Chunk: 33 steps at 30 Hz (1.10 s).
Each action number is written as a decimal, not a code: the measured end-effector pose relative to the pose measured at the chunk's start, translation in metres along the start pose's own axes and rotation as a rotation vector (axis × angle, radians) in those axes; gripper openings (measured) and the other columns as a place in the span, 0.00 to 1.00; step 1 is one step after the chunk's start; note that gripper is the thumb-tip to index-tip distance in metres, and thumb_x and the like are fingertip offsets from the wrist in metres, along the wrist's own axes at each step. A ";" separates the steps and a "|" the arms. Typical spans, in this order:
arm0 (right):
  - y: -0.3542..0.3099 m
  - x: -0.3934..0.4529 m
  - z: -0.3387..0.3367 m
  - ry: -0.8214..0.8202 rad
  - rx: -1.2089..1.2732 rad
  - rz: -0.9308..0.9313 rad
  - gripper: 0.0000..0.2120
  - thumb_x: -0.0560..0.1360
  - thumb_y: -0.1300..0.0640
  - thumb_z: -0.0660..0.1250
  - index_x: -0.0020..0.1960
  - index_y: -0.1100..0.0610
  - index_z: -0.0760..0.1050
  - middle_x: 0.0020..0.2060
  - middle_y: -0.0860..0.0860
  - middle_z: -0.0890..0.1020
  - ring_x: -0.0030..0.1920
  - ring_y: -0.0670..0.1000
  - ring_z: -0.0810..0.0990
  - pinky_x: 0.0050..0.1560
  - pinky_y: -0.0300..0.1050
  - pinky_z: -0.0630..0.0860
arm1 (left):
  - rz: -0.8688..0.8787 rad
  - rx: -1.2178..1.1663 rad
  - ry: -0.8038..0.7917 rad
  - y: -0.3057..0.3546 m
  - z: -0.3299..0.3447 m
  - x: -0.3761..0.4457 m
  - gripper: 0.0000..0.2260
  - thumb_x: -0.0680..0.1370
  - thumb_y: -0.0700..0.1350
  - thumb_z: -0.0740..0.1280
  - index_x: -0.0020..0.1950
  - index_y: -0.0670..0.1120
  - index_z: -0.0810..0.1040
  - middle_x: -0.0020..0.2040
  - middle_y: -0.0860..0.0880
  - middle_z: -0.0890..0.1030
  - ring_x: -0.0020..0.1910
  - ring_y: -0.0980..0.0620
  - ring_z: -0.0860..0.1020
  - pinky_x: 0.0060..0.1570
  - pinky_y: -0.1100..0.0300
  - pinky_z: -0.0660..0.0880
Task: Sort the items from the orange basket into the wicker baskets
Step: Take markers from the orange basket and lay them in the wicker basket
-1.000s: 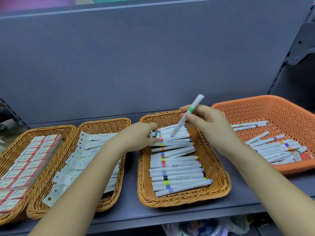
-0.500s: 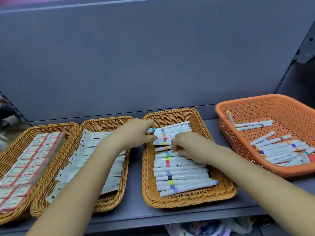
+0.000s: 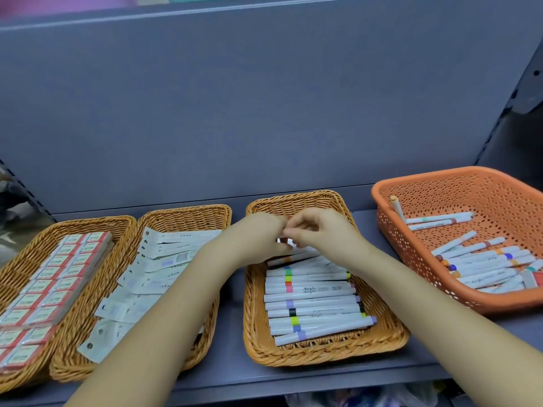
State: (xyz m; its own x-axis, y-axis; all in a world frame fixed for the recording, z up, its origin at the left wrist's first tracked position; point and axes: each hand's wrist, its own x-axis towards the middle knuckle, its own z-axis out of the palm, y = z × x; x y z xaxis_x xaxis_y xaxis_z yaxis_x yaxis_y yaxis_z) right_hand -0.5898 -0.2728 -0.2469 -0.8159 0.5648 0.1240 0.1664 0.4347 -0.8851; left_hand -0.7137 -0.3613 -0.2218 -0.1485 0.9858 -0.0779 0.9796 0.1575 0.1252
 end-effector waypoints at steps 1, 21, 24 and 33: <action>-0.001 0.000 0.002 0.012 0.041 0.013 0.02 0.73 0.59 0.71 0.42 0.54 0.78 0.37 0.49 0.82 0.35 0.44 0.78 0.42 0.36 0.77 | 0.004 -0.006 0.003 0.002 -0.001 0.001 0.09 0.79 0.51 0.63 0.51 0.45 0.73 0.39 0.53 0.72 0.40 0.53 0.70 0.29 0.67 0.61; 0.021 -0.014 -0.060 0.038 -0.483 0.046 0.03 0.72 0.58 0.71 0.41 0.52 0.78 0.39 0.42 0.80 0.41 0.40 0.77 0.43 0.25 0.67 | -0.184 0.065 -0.034 -0.043 -0.003 -0.011 0.07 0.78 0.50 0.66 0.43 0.51 0.70 0.39 0.54 0.74 0.36 0.57 0.71 0.31 0.66 0.66; 0.027 -0.006 -0.050 -0.025 -0.699 -0.014 0.04 0.75 0.60 0.67 0.46 0.52 0.78 0.47 0.47 0.81 0.47 0.47 0.78 0.47 0.37 0.73 | -0.154 0.054 -0.031 -0.040 -0.001 -0.009 0.06 0.78 0.50 0.66 0.43 0.52 0.70 0.38 0.56 0.74 0.35 0.58 0.71 0.31 0.67 0.66; 0.035 0.004 -0.025 -0.176 -1.260 -0.008 0.11 0.75 0.64 0.62 0.55 0.56 0.76 0.53 0.55 0.76 0.51 0.56 0.77 0.40 0.44 0.69 | -0.021 0.085 -0.022 -0.020 0.008 0.007 0.06 0.79 0.53 0.62 0.51 0.51 0.73 0.40 0.57 0.72 0.39 0.57 0.71 0.34 0.64 0.68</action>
State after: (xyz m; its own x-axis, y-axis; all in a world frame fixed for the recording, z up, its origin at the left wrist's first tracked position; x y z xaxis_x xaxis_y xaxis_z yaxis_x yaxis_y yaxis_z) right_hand -0.5730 -0.2380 -0.2662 -0.8656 0.5004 -0.0188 0.4910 0.8555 0.1647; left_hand -0.7328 -0.3581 -0.2327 -0.1674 0.9806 -0.1020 0.9843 0.1721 0.0390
